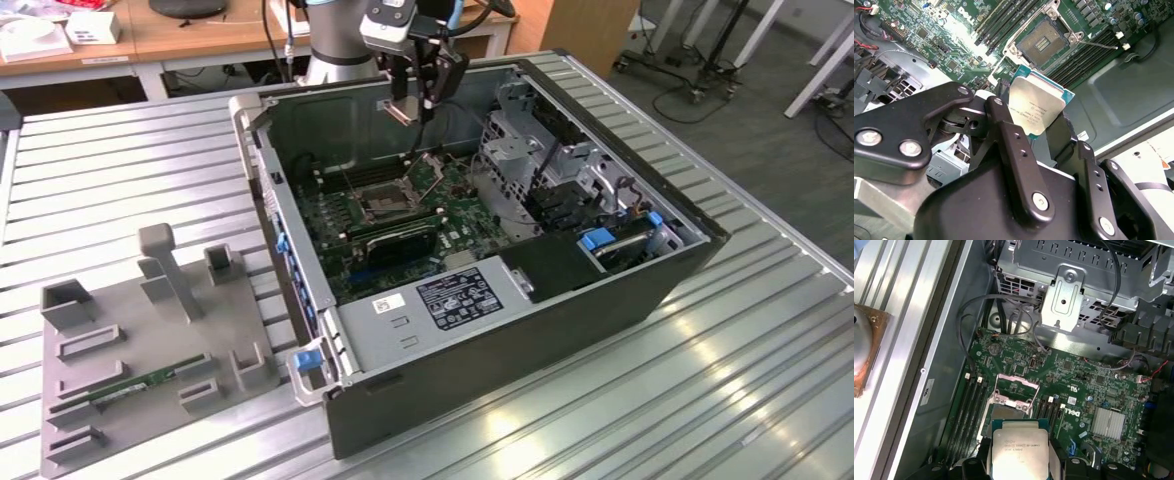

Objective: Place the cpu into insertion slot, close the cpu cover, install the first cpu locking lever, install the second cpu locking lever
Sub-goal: 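Place the cpu into insertion slot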

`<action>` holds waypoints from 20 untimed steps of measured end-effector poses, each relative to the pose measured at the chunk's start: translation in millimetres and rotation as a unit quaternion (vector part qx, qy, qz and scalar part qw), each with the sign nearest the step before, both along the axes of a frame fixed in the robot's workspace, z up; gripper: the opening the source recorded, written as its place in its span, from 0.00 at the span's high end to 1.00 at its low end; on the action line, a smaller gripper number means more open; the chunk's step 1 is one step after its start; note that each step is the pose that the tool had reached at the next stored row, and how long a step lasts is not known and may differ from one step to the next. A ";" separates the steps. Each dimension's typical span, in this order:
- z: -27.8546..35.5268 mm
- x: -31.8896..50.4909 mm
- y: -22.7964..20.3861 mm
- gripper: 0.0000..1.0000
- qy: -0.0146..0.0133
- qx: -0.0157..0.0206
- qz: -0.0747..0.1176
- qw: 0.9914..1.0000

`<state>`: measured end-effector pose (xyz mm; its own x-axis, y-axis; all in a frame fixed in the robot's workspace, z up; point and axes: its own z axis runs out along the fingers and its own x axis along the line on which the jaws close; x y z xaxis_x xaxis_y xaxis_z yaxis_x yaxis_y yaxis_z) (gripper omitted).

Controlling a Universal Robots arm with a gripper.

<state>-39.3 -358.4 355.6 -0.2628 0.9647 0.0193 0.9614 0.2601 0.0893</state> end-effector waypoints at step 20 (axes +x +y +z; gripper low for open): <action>-0.5 0.0 0.0 0.46 0.000 0.000 -0.089 0.996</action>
<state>-39.3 -358.4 355.1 -0.0871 0.9960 0.0193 0.9924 0.0850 0.0893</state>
